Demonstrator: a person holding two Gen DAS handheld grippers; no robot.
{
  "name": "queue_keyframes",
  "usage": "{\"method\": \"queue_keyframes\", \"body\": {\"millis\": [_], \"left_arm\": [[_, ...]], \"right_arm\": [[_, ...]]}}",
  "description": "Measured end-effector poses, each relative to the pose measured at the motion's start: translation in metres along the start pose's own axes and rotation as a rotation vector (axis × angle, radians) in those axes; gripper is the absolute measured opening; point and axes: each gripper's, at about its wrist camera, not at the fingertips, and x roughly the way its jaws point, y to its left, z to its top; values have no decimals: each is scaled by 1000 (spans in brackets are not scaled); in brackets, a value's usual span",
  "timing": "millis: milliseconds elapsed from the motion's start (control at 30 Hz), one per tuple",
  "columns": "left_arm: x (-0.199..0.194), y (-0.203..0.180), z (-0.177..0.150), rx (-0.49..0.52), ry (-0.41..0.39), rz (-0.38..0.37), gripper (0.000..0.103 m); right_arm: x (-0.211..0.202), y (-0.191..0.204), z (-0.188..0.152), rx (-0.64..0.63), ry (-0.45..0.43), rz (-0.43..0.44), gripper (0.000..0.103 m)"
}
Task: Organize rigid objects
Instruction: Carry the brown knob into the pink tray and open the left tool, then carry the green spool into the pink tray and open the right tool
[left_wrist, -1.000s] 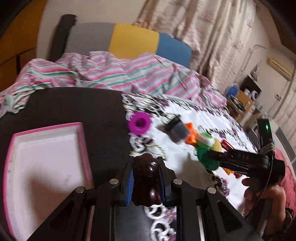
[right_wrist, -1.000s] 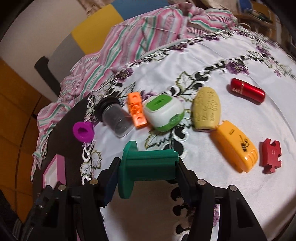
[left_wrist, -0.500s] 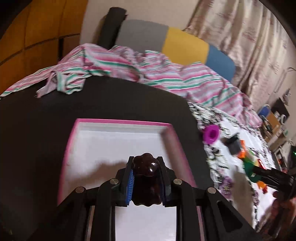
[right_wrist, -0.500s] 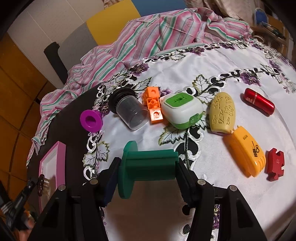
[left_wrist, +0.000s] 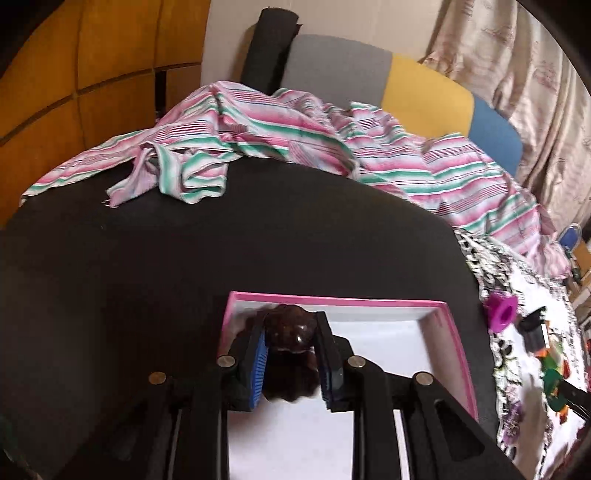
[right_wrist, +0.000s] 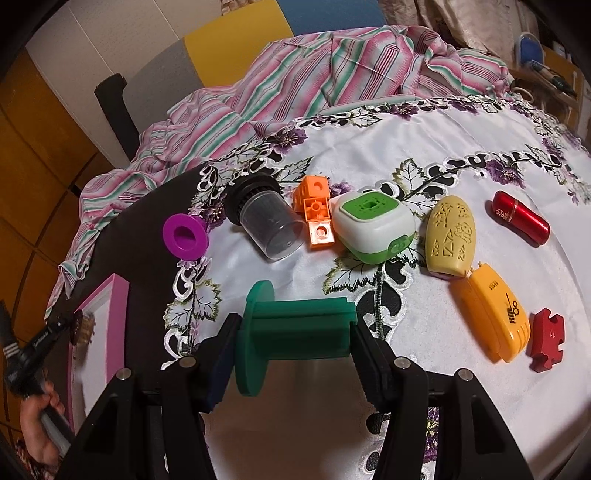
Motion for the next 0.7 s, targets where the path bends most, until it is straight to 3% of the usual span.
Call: {"method": "queue_keyframes", "body": {"millis": [233, 500, 700], "left_arm": [[-31, 6, -15, -82, -47, -74, 41], [-50, 7, -55, -123, -17, -141, 41], [-59, 0, -78, -92, 7, -172, 41]], "right_arm": [[1, 3, -1, -13, -2, -10, 59], [-1, 8, -2, -38, -9, -10, 59], [-5, 19, -4, -80, -27, 0, 59]]}}
